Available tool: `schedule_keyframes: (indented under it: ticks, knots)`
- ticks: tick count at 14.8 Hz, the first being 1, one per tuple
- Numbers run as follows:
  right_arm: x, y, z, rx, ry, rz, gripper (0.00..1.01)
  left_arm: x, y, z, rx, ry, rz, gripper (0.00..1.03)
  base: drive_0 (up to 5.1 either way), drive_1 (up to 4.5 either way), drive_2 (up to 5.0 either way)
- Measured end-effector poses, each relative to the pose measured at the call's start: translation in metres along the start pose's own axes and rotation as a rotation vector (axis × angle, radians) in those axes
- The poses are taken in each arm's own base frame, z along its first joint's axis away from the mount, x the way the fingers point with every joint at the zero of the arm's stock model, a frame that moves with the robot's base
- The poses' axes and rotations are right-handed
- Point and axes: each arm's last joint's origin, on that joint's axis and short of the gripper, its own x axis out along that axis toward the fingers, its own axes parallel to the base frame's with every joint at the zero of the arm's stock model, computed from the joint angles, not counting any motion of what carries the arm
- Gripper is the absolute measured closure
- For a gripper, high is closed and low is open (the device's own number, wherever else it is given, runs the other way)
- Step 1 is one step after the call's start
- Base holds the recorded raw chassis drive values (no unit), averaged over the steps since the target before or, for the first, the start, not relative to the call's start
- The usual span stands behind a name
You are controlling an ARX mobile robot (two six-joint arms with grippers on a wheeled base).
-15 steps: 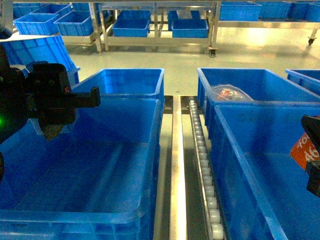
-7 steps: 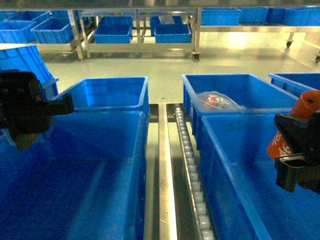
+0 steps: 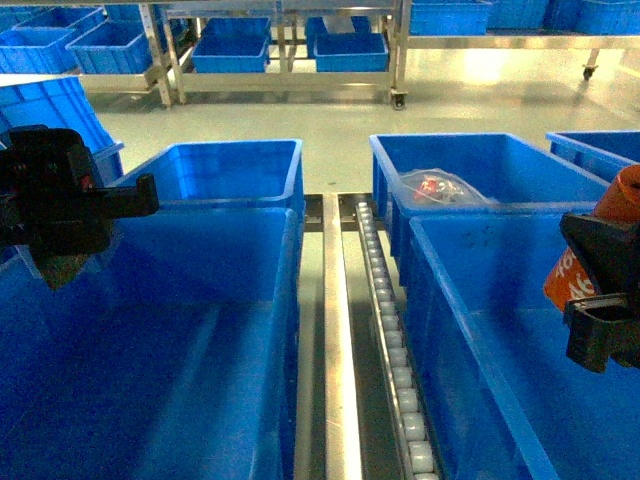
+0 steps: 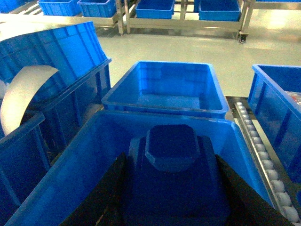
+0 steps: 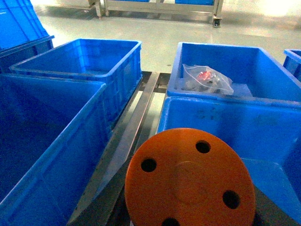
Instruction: Sort blue parts and orange caps into right shelf containers
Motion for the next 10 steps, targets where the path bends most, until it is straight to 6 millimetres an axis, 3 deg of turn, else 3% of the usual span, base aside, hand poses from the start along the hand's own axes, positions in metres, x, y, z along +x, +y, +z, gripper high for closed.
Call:
schedule_keyframes:
  ticks: [2, 10]
  knots:
    - [0.0000, 0.0000, 0.0000, 0.000, 0.000, -0.001, 0.57, 0.0003, 0.0006, -0.0003, 0.001, 0.003, 0.002, 0.63, 0.0, -4.30, 4.4]
    - [-0.0005, 0.0001, 0.0005, 0.000, -0.002, 0.001, 0.57, -0.0004, -0.0003, 0.0000, 0.000, 0.000, -0.002, 0.63, 0.0, 0.00, 0.0]
